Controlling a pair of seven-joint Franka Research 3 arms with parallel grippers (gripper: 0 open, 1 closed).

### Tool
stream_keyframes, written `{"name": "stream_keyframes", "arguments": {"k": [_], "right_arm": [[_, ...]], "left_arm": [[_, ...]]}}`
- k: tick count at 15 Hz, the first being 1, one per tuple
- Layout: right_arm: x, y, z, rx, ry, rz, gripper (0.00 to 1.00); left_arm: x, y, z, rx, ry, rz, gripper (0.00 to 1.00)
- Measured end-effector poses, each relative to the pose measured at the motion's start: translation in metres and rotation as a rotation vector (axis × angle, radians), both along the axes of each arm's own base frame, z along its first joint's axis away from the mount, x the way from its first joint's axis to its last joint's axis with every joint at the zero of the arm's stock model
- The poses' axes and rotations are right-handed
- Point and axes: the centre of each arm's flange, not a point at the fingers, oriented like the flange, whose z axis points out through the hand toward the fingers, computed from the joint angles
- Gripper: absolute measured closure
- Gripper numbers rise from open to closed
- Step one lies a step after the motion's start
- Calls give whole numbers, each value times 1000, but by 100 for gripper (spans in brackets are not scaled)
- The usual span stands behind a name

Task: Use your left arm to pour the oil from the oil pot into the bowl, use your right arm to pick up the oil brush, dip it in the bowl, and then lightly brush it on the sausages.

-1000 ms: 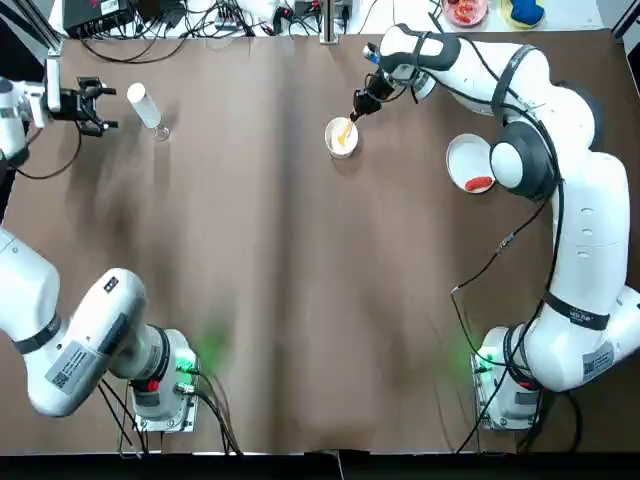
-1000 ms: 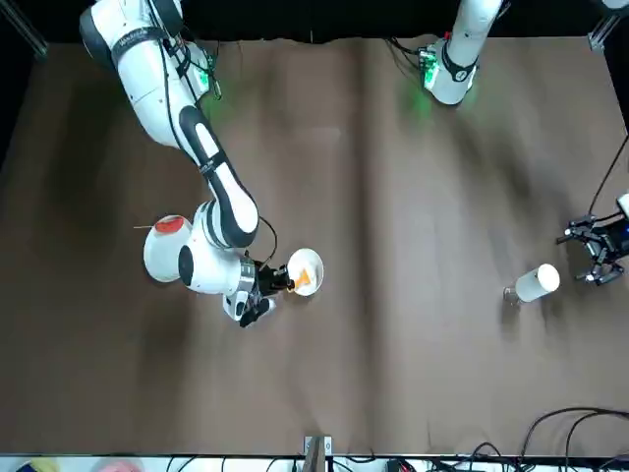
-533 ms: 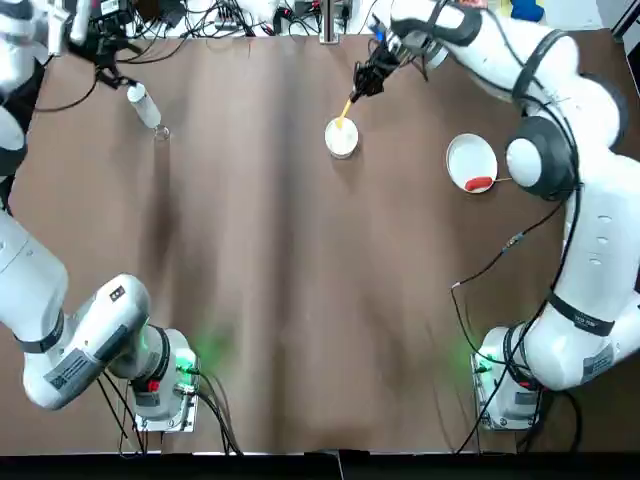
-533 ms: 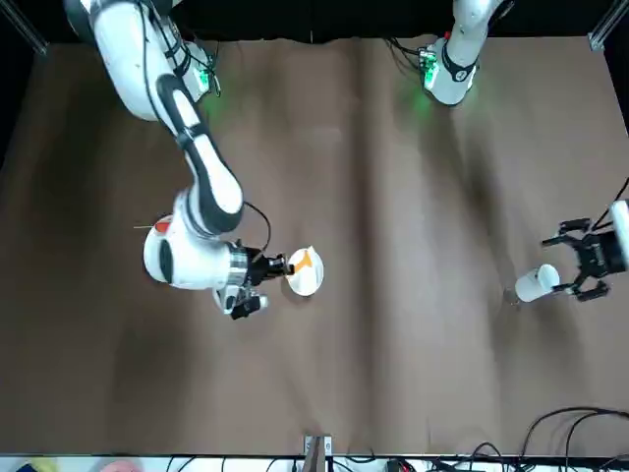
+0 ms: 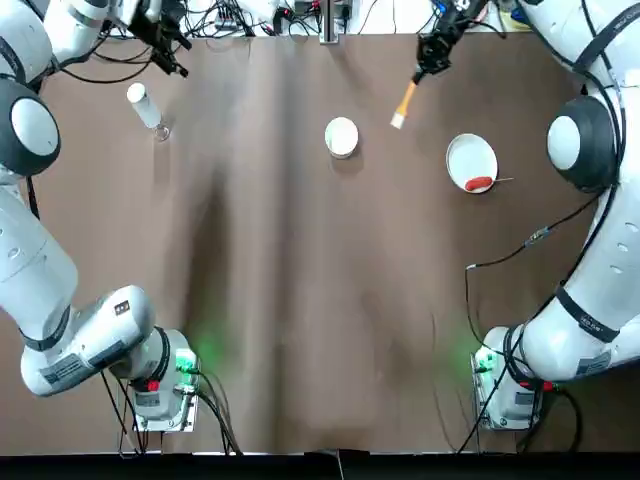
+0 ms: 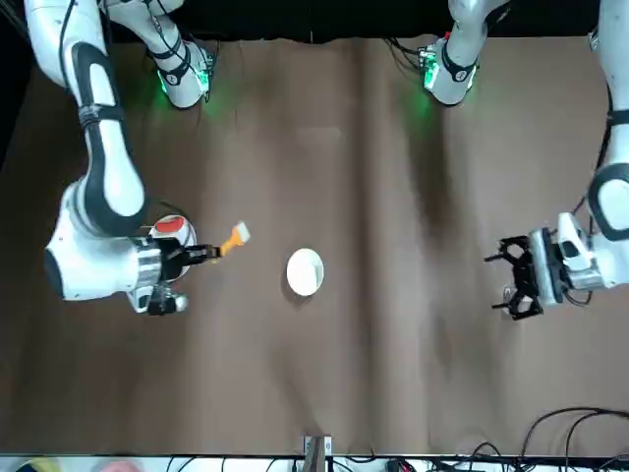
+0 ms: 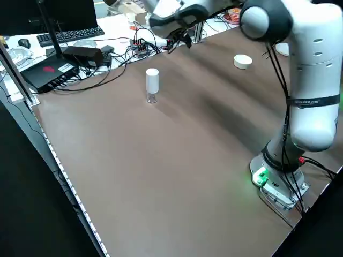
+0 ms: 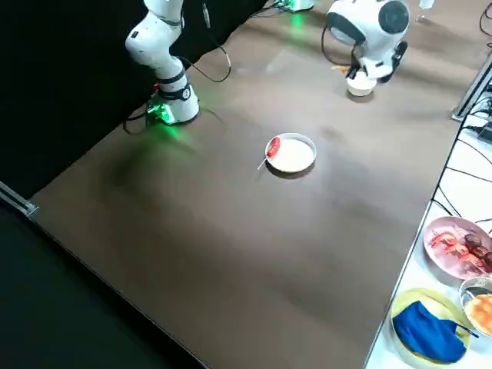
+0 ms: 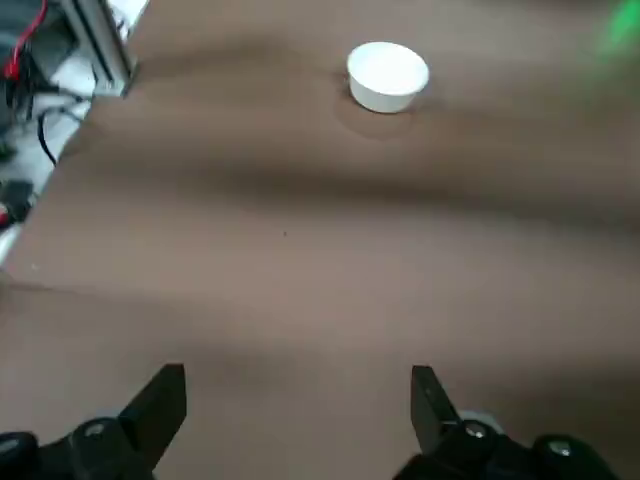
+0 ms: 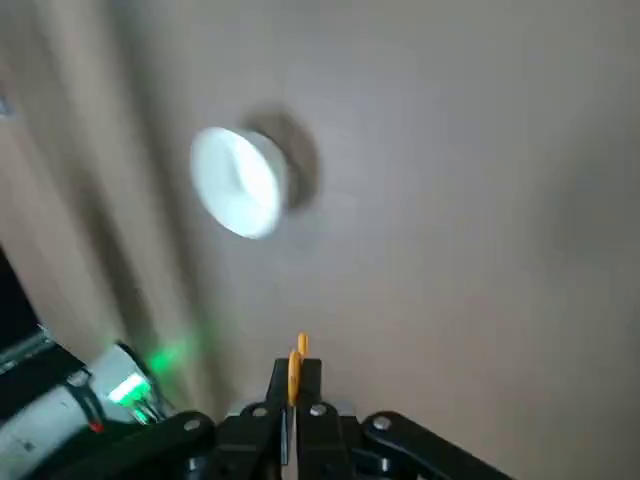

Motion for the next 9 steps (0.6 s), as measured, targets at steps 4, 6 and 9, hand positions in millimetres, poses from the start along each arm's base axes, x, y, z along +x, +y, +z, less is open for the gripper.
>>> {"name": "stream_keyframes", "arguments": {"k": [4, 6, 9], "right_arm": [[-13, -79, -34, -71, 118, 14, 96], [-19, -118, -53, -95, 155, -9, 96], [-28, -166, -73, -104, 168, -7, 96]], "left_arm": [[-29, -40, 34, 148, 172, 230, 1], [-42, -52, 50, 252, 209, 310, 1], [-59, -70, 61, 396, 285, 493, 1]]}}
